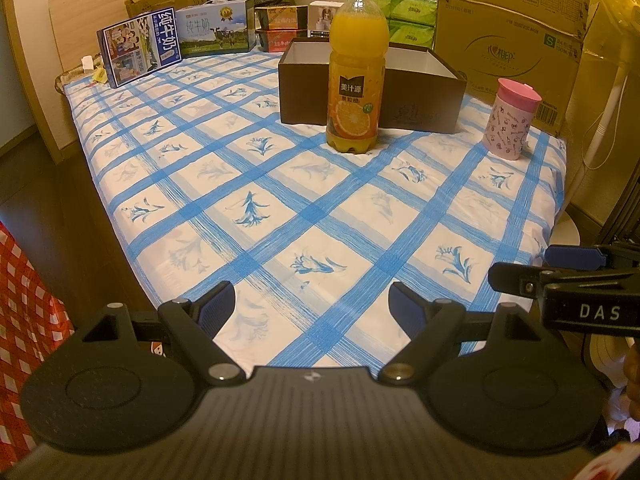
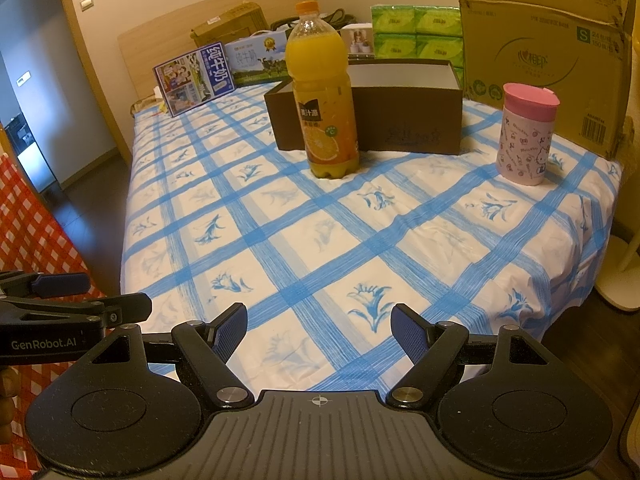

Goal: Organize soft objects

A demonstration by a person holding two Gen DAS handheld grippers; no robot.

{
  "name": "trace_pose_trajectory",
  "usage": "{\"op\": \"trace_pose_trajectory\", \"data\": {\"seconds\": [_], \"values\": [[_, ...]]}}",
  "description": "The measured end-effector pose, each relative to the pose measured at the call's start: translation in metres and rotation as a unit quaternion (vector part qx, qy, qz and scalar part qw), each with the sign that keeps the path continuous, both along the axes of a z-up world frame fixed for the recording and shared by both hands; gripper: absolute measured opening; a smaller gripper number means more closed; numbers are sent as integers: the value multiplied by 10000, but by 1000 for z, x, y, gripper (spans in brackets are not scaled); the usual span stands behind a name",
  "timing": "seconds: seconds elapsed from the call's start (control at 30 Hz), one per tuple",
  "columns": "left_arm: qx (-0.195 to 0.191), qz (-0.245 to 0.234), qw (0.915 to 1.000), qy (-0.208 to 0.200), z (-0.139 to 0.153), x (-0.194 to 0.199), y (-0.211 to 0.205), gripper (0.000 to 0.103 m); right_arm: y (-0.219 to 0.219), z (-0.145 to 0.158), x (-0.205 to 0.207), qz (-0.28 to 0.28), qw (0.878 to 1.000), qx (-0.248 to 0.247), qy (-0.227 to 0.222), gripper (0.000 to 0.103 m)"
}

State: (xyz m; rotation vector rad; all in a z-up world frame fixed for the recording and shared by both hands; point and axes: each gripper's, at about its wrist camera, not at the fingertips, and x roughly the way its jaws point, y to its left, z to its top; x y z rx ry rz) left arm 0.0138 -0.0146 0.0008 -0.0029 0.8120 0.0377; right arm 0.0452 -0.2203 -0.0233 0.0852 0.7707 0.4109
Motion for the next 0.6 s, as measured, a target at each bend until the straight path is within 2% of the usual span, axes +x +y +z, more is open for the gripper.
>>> {"op": "trace_pose_trajectory", "data": {"seconds": [0.6], "values": [[-13,30,9999,164,-10,9,1,83,0,-9,7,-67,9999,-21,147,78]]}}
